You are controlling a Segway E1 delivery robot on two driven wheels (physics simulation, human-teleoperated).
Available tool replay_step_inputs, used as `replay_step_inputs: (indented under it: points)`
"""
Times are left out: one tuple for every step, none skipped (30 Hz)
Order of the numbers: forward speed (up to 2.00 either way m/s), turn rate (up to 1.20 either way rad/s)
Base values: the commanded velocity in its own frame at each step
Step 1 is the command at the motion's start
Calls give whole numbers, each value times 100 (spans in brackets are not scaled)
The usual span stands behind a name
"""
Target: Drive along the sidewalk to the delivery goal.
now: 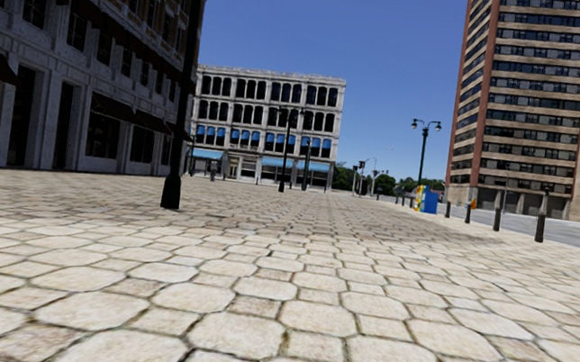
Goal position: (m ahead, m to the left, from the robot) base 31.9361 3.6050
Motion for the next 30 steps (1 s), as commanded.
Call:
replay_step_inputs:
  points:
    - [200, 0]
    - [200, 0]
    - [200, 0]
    - [200, 0]
    - [200, 0]
    - [200, 0]
    - [200, 0]
    - [200, 0]
    - [200, 0]
    - [200, 0]
    - [200, 0]
    - [200, 0]
    - [200, 0]
    - [200, 0]
    - [200, 0]
    - [200, 0]
    - [200, 0]
    - [200, 0]
    - [200, 0]
    - [200, 0]
    - [200, 0]
    - [200, 0]
    - [200, 0]
    - [200, 0]
    - [200, 0]
    - [200, 0]
    - [200, 0]
    - [200, 0]
    - [200, 4]
    - [200, 6]
